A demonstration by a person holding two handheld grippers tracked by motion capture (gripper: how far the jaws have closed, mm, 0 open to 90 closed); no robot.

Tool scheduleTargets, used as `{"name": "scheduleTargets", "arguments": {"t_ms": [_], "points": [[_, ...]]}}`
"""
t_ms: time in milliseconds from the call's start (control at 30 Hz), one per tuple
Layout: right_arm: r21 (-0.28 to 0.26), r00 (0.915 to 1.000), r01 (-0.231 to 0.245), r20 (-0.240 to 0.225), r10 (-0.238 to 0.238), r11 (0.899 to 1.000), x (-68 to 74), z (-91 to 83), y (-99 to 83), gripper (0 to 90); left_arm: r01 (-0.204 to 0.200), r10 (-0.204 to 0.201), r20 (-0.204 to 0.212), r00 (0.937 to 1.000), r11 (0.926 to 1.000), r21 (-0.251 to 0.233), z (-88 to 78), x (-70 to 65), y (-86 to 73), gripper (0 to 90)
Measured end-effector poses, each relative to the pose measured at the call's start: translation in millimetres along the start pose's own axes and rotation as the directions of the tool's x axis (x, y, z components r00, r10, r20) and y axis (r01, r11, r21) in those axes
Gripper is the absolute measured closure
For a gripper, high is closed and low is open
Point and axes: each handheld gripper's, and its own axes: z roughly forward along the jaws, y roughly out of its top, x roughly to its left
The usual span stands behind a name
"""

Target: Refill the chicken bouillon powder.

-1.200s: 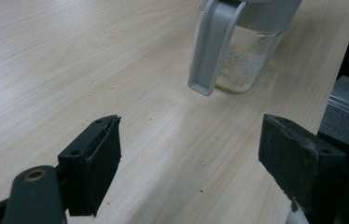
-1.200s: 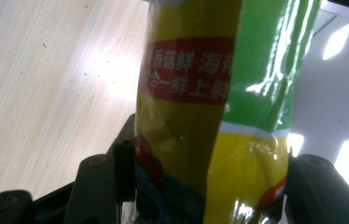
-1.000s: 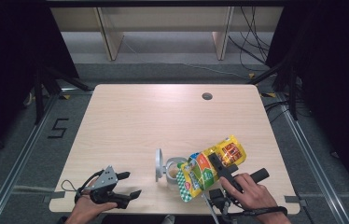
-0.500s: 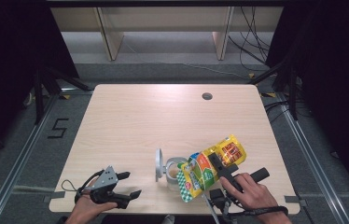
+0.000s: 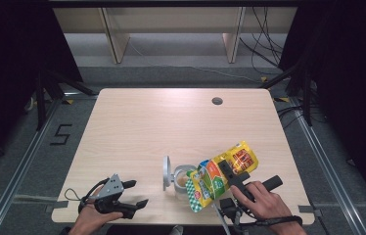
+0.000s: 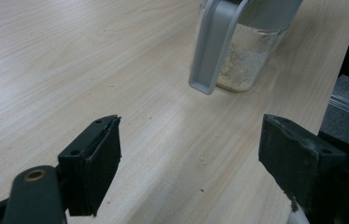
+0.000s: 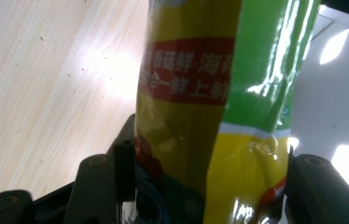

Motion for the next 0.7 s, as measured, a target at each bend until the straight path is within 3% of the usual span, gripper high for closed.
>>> {"name": "scheduleTargets", "arguments": {"t_ms": [700], "points": [[-0.003,1.0000,0.007,0.002,-0.007,1.000,0.2,-0.4,-0.3,49.0,0.000,0.000,0.001,1.0000,1.0000,0.000,0.0,-0.1,0.1,20.5]]}}
